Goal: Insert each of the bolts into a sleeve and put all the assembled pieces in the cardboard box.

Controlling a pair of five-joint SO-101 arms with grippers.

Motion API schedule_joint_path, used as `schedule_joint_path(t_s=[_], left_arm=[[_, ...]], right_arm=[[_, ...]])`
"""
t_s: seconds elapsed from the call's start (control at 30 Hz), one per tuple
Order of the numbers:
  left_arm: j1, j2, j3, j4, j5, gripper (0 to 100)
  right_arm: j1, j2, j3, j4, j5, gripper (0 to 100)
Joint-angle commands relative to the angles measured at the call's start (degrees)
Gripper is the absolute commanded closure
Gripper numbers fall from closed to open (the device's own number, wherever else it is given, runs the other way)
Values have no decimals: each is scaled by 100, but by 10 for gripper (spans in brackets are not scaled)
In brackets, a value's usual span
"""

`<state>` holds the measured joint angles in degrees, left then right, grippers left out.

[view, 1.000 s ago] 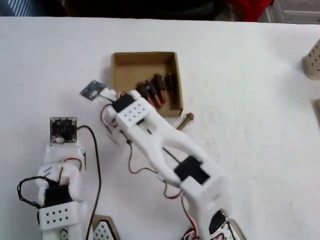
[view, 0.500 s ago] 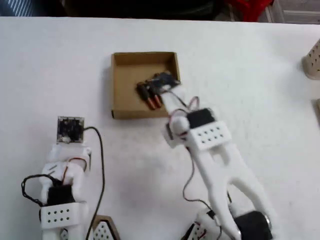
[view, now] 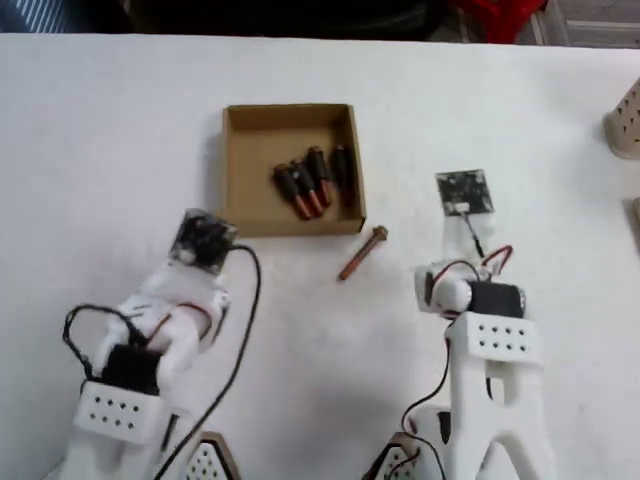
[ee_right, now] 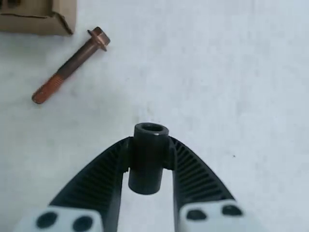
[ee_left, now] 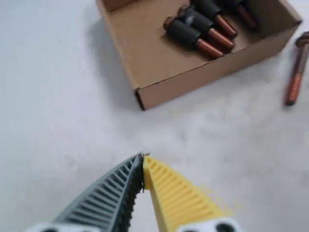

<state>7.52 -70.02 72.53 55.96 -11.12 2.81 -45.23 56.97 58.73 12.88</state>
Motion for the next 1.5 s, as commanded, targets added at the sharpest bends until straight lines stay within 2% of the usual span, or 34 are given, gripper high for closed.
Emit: schedule_joint_path(t_s=[0.0,0.27,0.43,0.5,0.73,1.0,1.2,1.47], left_arm=[[787,1174,-1248,273,9,976],[2352,3451,-2725,246,9,976],[2818,4708,-3490,141,9,976],[2818,5262,-3727,0,9,965],[2809,6712,-4607,-79,-26,797],[2765,7908,-5679,-571,-35,793],[2519,9121,-6989,-545,-44,793],[2325,10527,-8730,132,-44,793]], right_arm=[[725,-171,-26,-101,-35,981],[1719,-163,448,-532,9,981],[2044,-163,527,-541,26,981],[2070,-163,554,-541,281,981],[2070,-163,633,-549,492,981],[2044,-163,651,-549,492,981],[2035,-163,756,-769,492,981],[1938,-163,765,-760,492,981]])
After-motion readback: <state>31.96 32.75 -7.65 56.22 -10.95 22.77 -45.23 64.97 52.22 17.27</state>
